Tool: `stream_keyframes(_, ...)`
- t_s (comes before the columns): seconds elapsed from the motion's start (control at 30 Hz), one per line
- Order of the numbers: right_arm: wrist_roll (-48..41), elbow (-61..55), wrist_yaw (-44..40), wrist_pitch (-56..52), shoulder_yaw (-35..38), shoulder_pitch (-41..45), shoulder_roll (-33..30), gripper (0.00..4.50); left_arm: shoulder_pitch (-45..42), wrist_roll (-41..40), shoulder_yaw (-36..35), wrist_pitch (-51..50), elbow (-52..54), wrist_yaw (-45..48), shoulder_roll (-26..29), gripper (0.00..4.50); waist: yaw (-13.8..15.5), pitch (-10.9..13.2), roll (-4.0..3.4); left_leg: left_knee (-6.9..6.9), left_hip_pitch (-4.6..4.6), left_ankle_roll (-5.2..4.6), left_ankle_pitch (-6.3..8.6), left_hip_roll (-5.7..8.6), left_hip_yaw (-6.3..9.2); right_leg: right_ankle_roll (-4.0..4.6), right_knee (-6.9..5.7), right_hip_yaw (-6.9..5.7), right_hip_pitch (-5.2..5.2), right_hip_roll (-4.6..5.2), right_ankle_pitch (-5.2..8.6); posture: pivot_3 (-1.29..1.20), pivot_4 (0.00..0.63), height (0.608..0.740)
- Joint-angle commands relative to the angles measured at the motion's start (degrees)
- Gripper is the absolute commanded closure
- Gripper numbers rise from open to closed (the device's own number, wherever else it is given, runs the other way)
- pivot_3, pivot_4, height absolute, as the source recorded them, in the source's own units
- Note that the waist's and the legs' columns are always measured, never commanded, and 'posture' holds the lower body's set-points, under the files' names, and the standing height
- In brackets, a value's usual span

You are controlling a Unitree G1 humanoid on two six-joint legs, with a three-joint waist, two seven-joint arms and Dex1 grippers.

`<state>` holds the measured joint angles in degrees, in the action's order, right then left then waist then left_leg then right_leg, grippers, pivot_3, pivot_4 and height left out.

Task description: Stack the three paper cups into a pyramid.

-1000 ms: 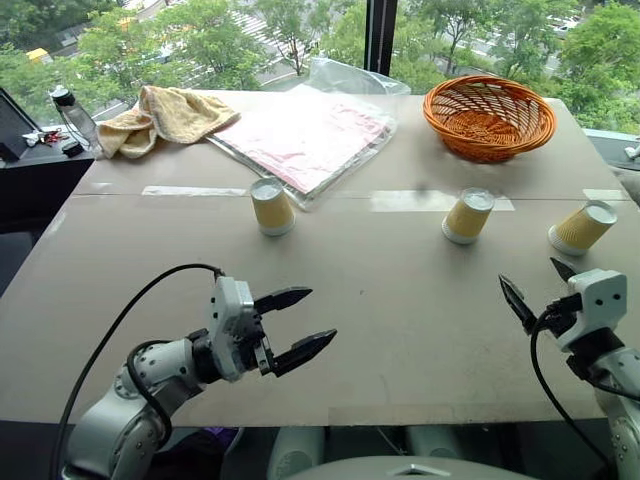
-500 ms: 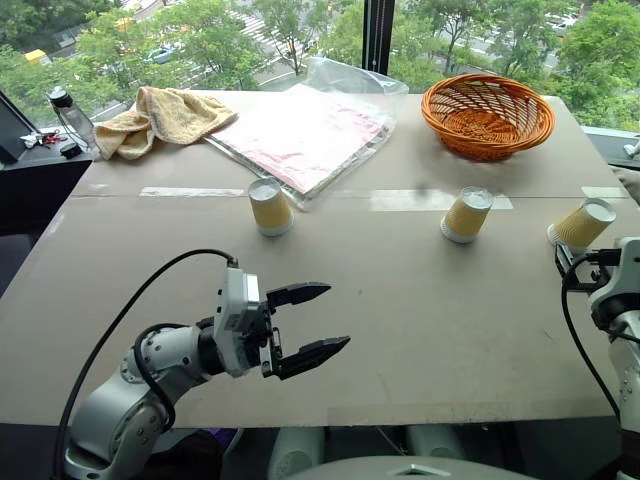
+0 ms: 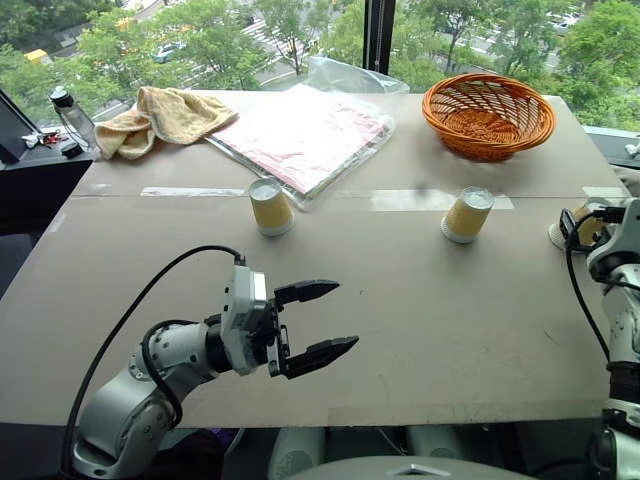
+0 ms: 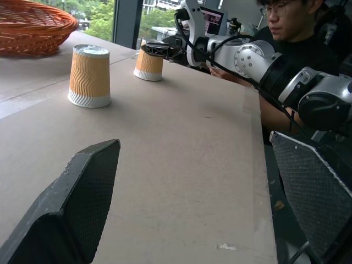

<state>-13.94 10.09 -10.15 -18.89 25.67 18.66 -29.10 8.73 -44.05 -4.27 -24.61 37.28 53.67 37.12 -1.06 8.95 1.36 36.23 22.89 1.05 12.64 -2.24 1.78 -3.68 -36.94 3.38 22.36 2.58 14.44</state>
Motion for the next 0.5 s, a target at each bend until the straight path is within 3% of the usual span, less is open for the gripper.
stream_keyframes(0.03, 1.12, 6.7, -0.18, 3.12, 0.35, 3.5, -2.48, 0.03, -0.64, -0.8, -0.48, 0.63, 1.72, -0.27, -0.02, 0.0, -0.03, 0.0, 0.0, 0.0, 0.0, 0.0, 0.0, 0.0, 0.0, 0.0, 0.0, 0.01, 0.0, 0.0, 0.0, 0.0, 0.15, 0.74)
stream_keyframes(0.13, 1.82, 11.43, -1.42, 5.18, -0.33, 5.5, -4.06, 0.88, -0.54, -0.64, -0.58, 0.75, 1.81, -0.56, 0.03, 0.0, -0.09, 0.0, 0.0, 0.0, 0.0, 0.0, 0.0, 0.0, 0.0, 0.0, 0.0, 0.01, 0.0, -0.01, 0.0, 0.0, 0.15, 0.74)
stream_keyframes(0.23, 2.04, 15.28, -2.76, 5.64, -0.49, 6.96, -5.71, 2.47, -0.1, -0.43, -0.81, 0.92, 2.04, -1.03, -0.05, 0.0, -0.18, -0.01, 0.01, 0.0, -0.01, 0.0, 0.0, 0.0, -0.01, 0.0, 0.0, 0.03, -0.01, -0.01, 0.0, 0.0, 0.15, 0.74)
stream_keyframes(0.4, 1.87, 17.61, -3.54, 6.77, -0.34, 7.64, -6.81, 4.34, 0.55, -0.18, -0.8, 1.38, 2.15, -1.25, -0.09, 0.0, -0.68, -0.04, 0.07, 0.0, -0.03, 0.0, 0.0, 0.0, -0.01, 0.0, 0.0, 0.04, -0.03, -0.02, 0.0, 0.0, 0.15, 0.74)
stream_keyframes(0.5, 1.48, 17.29, -3.97, 7.06, -0.06, 7.48, -7.11, 4.44, 0.7, -0.07, -0.86, 1.68, 1.96, -1.35, -0.15, 0.0, -0.67, -0.04, 0.08, 0.03, -0.08, 0.0, 0.0, 0.0, 0.02, -0.01, 0.03, 0.01, -0.14, -0.01, -0.01, 0.0, 0.15, 0.74)
